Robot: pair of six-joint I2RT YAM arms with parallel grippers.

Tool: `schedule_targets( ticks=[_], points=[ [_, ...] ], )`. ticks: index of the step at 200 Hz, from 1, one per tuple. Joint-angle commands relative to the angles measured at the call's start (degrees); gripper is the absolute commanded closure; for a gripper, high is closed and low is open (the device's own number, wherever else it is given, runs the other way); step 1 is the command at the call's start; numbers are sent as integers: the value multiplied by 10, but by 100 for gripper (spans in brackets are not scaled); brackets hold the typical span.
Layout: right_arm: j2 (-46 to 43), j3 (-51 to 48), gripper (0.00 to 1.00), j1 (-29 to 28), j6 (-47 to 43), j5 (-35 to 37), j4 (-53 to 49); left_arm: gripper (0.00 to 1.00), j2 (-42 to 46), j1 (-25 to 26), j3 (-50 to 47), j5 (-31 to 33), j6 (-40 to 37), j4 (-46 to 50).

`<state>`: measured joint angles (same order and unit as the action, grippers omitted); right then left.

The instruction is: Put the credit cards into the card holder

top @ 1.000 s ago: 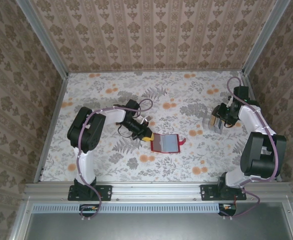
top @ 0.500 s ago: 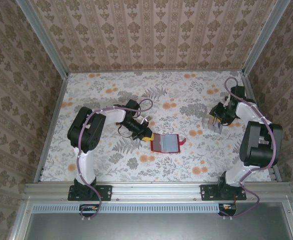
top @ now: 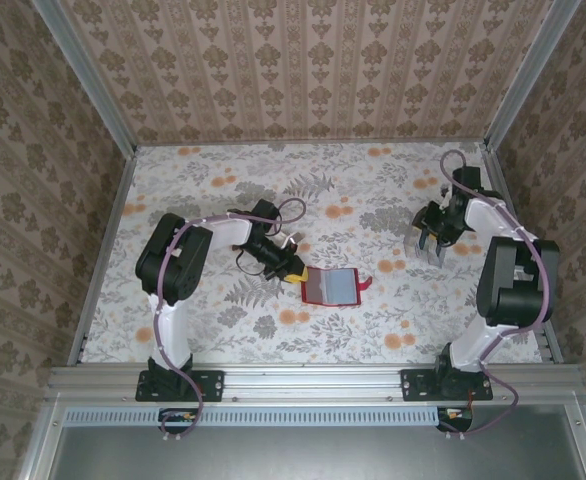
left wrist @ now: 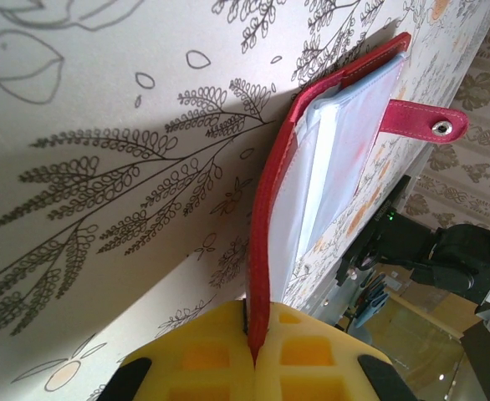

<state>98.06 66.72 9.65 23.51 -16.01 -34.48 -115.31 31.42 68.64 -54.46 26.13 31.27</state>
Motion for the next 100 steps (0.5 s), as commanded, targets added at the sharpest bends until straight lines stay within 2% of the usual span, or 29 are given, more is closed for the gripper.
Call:
schedule_targets(
  ticks=[1, 76, 100],
  points=[
    [12, 23, 55, -15, -16, 43, -40, 100, -5, -4, -4, -10, -1, 3],
    [42, 74, 50, -82, -5, 207, -97, 100, 0, -2, -13, -11, 6, -13],
    [52, 76, 50, -90, 4, 208, -96, 100, 5, -2, -16, -7, 8, -17]
  ],
)
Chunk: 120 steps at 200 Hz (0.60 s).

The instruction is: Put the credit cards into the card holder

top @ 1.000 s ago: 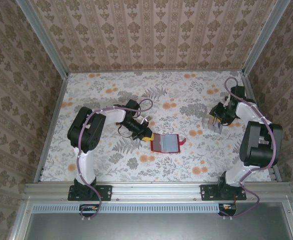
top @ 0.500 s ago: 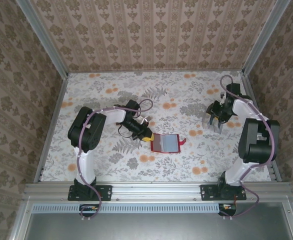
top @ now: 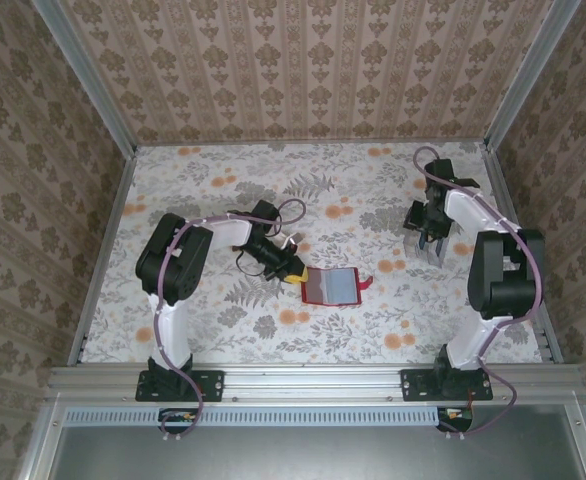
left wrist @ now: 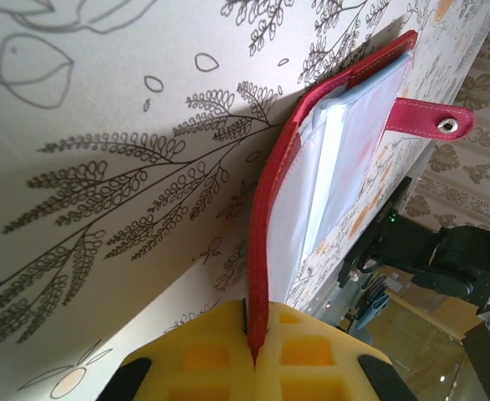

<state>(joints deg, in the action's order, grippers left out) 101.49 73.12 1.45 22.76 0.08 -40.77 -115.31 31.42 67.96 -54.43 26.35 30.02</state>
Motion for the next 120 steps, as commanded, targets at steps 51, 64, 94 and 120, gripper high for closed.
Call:
schedule_targets(
  ticks=[51, 64, 94, 120],
  points=[
    [-6, 2, 54, -7, 32, -20, 2, 100, 9, -2, -9, -6, 8, -8],
    [-17, -7, 55, -2, 45, -45, 18, 100, 5, -2, -7, -8, 5, -4],
    [-46, -37, 59, 12, 71, -97, 62, 100, 7, -1, -16, -8, 11, -16],
    [-57, -46, 62, 18, 73, -105, 68, 100, 11, -1, -16, -6, 6, -8]
  ],
)
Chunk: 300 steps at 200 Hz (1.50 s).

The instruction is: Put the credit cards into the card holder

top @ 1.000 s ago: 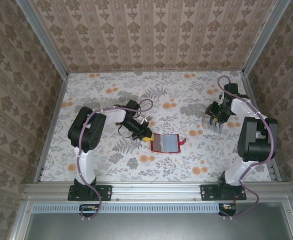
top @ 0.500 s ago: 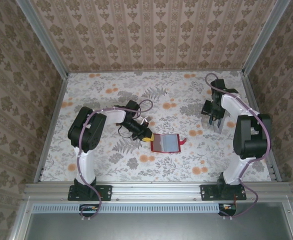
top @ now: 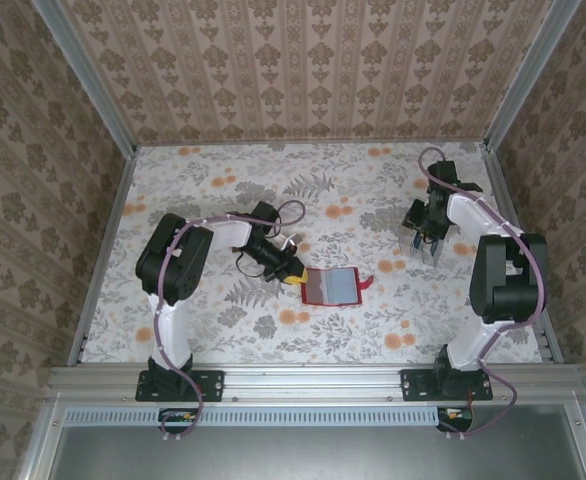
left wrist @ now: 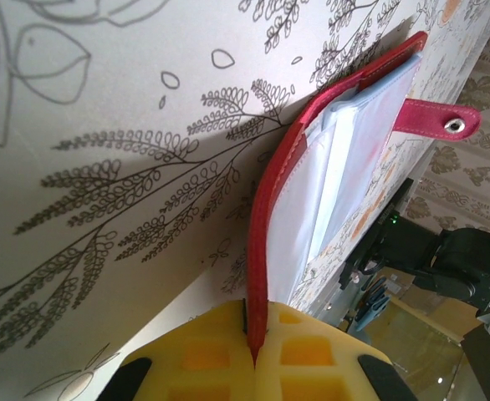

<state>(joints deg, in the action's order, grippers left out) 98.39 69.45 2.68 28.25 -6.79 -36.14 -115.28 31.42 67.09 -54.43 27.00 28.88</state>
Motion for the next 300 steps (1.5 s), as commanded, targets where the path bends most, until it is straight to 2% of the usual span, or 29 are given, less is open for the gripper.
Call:
schedule_targets(
  ticks=[1, 53, 97, 154, 192, 224, 278, 300],
  points=[
    [-26, -9, 63, 6, 18, -37, 21, 100, 11, -1, -9, -5, 0, 3],
    [-29, -19, 66, 11, 21, -60, 34, 100, 12, 0, -16, -4, 5, -6],
    [-22, -13, 75, 11, 8, -60, 26, 100, 8, 0, -7, -6, 2, 0],
    [-6, -4, 76, 11, -18, -34, -4, 100, -1, 0, 0, -9, 0, 6],
    [7, 12, 70, 10, -30, -11, -30, 100, -3, 0, 2, -9, 0, 6],
    [17, 13, 69, 7, -34, -1, -39, 100, -5, 0, 1, -9, 0, 6],
    [21, 30, 59, -17, -44, 78, -77, 100, -5, 0, 3, -9, 0, 6],
    [30, 28, 56, -24, -39, 86, -74, 100, -6, 0, 2, -9, 2, 4]
  ],
)
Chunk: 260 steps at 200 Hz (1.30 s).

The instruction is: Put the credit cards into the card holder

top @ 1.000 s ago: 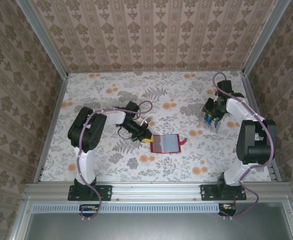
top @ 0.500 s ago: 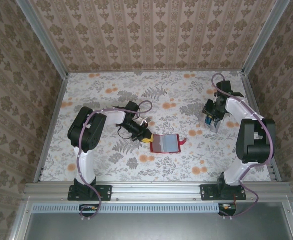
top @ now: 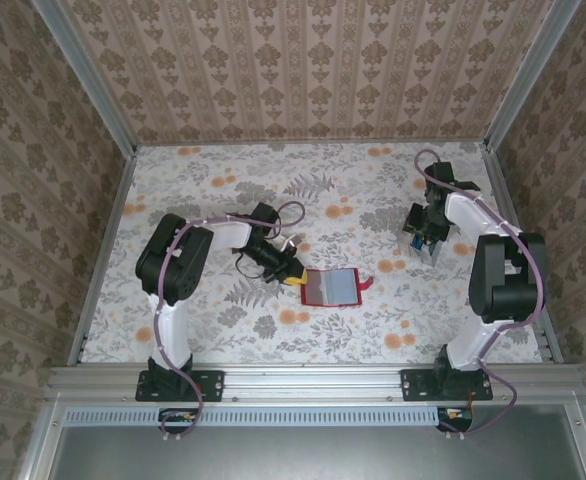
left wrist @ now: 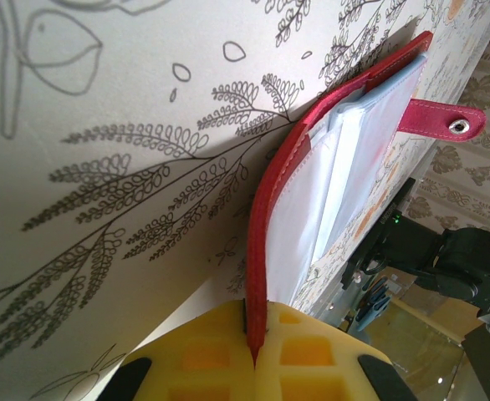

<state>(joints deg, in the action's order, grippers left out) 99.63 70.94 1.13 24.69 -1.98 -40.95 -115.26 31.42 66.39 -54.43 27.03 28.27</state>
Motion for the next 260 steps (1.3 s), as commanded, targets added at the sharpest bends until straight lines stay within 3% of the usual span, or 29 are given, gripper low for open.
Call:
schedule_targets(
  ticks=[1, 39, 94, 198, 260],
  points=[
    [18, 13, 56, -8, -3, 37, -25, 100, -7, 0, 9, -9, 2, 10],
    [30, 10, 57, -11, 7, 13, -3, 100, -7, 0, 11, -8, 3, 12],
    [3, 3, 68, -2, 28, -61, 48, 100, -5, 0, 10, -6, 4, 11],
    [-20, -7, 69, 0, 31, -70, 65, 100, -9, 0, 12, -8, 3, 10],
    [-17, -3, 77, 0, 28, -74, 62, 100, -10, 1, 11, -8, 2, 9]
  ],
)
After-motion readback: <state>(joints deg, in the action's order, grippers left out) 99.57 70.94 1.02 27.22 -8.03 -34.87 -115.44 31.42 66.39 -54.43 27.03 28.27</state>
